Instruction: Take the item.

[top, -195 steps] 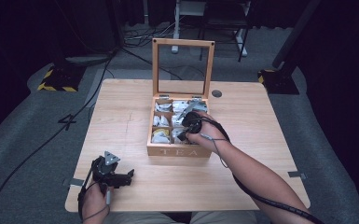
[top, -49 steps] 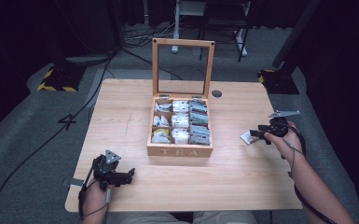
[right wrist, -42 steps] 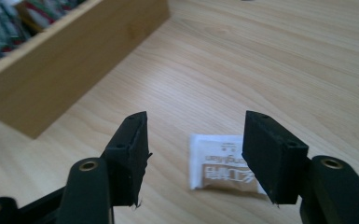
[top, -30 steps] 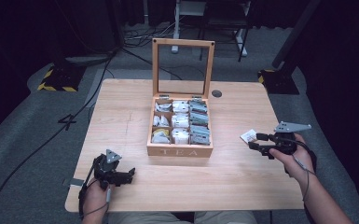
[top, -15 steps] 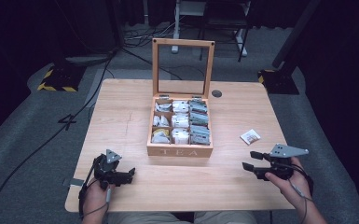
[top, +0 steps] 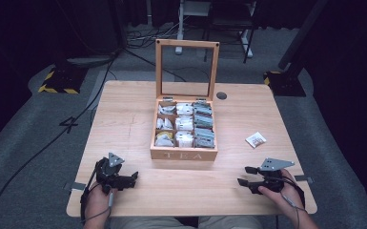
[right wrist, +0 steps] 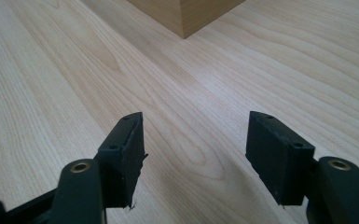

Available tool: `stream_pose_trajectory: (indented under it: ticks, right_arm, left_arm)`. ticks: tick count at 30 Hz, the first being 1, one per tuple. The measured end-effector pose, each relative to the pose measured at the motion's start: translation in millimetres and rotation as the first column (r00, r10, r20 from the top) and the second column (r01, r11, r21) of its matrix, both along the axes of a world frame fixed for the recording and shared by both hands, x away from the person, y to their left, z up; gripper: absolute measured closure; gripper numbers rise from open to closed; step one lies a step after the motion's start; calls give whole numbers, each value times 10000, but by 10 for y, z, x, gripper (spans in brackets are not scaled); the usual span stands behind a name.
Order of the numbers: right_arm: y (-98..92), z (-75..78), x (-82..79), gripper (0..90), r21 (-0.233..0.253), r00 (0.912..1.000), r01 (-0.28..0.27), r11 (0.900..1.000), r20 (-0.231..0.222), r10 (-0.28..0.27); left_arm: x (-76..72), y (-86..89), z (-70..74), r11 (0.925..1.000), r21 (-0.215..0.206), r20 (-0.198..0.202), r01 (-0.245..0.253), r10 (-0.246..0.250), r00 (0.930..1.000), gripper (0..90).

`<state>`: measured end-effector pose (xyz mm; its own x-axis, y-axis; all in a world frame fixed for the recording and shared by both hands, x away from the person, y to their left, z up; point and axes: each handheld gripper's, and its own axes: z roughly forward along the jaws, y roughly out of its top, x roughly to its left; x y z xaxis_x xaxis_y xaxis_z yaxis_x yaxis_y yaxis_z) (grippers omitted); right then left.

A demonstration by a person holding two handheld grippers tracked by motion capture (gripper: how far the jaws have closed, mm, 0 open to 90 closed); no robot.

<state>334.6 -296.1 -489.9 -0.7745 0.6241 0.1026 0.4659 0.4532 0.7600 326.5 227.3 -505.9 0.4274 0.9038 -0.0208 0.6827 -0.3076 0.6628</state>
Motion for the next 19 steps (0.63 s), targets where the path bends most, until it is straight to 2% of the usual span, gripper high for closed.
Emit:
stream_pose_trajectory:
  ticks: [3, 5, 7, 8, 11, 12, 19]
  right_arm:
    - [30, -54, 5, 366, -69, 10000, 26, 10000, -20, -26]
    - [47, -97, 12, 353, -360, 10000, 19, 9993, 49, -17]
    - [63, -130, 16, 311, -554, 9990, 140, 9984, 434, -116]
    - [63, -130, 16, 311, -554, 9990, 140, 9984, 434, -116]
    - [99, -143, 18, 195, -908, 9979, 67, 9958, 645, -8]
    - [111, -146, 26, 154, -982, 9984, 73, 9951, 560, -18]
    - [122, -149, 37, 138, -1021, 9987, 100, 9947, 514, -48]
  left_arm:
    - [0, 0, 0, 10000, 1, 0, 4, -4, 10000, 0]
    - [0, 0, 0, 10000, -3, 0, 2, -2, 10000, 0]
    - [0, 0, 0, 10000, 0, 0, 5, -5, 10000, 0]
    - [1, 0, 0, 10000, 0, -1, 8, -8, 10000, 0]
    - [0, 0, 0, 10000, 2, 0, 7, -7, 10000, 0]
    - [0, 0, 0, 10000, -4, -2, 2, -2, 10000, 0]
    - [0, -1, 0, 10000, -6, -4, 2, -2, 10000, 0]
